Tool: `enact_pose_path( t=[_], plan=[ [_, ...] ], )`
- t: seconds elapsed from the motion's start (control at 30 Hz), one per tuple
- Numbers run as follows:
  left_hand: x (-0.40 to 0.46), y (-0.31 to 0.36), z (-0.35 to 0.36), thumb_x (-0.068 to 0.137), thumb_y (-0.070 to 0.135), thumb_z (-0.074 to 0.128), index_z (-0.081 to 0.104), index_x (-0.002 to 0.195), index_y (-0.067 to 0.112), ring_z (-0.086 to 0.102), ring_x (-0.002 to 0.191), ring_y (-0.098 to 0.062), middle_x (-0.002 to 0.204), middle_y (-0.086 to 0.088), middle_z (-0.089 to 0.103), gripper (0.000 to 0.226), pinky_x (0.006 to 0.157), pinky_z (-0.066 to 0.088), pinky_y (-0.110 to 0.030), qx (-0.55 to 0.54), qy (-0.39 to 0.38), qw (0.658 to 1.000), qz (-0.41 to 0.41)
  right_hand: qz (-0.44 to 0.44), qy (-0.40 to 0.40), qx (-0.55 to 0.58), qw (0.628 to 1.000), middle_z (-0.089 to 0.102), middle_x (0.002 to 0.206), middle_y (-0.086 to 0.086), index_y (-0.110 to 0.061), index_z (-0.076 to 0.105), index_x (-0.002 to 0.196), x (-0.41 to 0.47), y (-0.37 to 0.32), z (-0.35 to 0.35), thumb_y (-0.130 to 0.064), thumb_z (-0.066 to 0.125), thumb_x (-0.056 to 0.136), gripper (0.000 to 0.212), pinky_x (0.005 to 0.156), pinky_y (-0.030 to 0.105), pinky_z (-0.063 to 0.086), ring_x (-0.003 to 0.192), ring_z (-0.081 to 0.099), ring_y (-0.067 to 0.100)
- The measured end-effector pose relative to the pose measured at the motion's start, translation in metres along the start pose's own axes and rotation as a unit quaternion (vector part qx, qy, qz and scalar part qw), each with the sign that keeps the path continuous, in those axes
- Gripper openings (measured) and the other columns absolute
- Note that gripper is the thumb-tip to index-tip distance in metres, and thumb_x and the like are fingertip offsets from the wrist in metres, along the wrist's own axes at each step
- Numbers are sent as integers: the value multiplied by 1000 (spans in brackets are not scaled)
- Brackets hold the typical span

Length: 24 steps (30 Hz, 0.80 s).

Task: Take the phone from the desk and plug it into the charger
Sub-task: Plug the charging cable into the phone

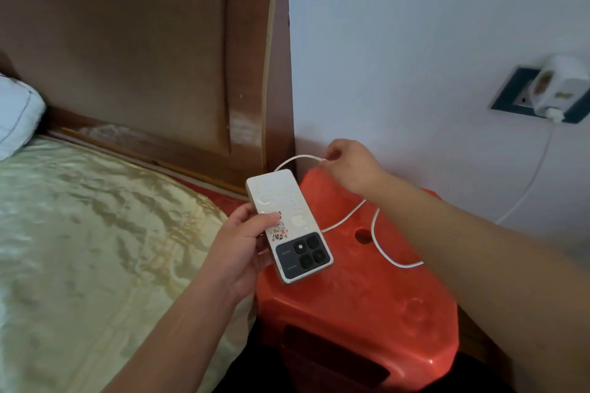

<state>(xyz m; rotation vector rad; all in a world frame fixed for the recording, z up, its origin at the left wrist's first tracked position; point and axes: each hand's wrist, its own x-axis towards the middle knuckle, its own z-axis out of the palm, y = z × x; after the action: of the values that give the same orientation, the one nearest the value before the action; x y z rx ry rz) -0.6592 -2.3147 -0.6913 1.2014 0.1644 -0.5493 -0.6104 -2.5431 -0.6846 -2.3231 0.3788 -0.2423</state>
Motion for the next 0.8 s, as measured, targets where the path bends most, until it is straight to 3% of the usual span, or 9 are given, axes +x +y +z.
enact_pose_path(
  t=[0.1, 0.23, 0.37, 0.47, 0.67, 0.8],
  plan=[
    [-5, 2, 6, 80, -1, 64, 63, 95, 13, 73, 66, -19, 86, -11, 78, 21, 47, 53, -28, -4, -5, 1000, 0, 50, -1, 157, 986, 61, 66, 3, -14, 66, 77, -8, -11, -21, -13, 69, 81, 5, 54, 29, 50, 55, 55, 15],
    [-13, 3, 11, 79, 0, 65, 63, 103, 9, 74, 72, -24, 94, -16, 77, 26, 49, 54, -30, 12, -24, 1000, -9, 141, -97, 281, 944, 62, 70, 2, -16, 64, 81, -17, -16, -50, -12, 70, 83, 7, 52, 23, 49, 57, 56, 11],
    [-19, 0, 10, 66, 6, 73, 64, 108, 8, 74, 82, -29, 102, -18, 76, 44, 56, 58, -34, 27, -44, 999, -13, 187, -193, 301, 915, 65, 74, -1, -18, 64, 80, -23, -11, -64, -11, 65, 85, 8, 56, 24, 48, 61, 58, 10],
    [-23, -4, 7, 59, 9, 75, 65, 108, 7, 74, 78, -28, 100, -19, 76, 49, 55, 57, -34, 31, -56, 998, -18, 202, -248, 295, 900, 68, 76, -1, -17, 65, 82, -28, -8, -65, -12, 61, 86, 8, 58, 25, 48, 65, 60, 11],
    [-29, -9, -4, 58, 10, 76, 66, 107, 7, 73, 77, -29, 98, -20, 75, 50, 54, 57, -35, 31, -52, 998, -18, 168, -349, 244, 889, 73, 76, -1, -15, 70, 86, -38, -11, -60, -15, 64, 85, 6, 66, 27, 50, 71, 62, 13],
    [-34, -7, -7, 59, 11, 74, 65, 108, 8, 73, 75, -28, 96, -19, 76, 49, 57, 54, -36, 40, -48, 998, -11, 126, -395, 264, 871, 73, 74, -2, -21, 75, 77, -42, -18, -64, -14, 71, 82, 10, 69, 28, 53, 66, 66, 9]
  ],
)
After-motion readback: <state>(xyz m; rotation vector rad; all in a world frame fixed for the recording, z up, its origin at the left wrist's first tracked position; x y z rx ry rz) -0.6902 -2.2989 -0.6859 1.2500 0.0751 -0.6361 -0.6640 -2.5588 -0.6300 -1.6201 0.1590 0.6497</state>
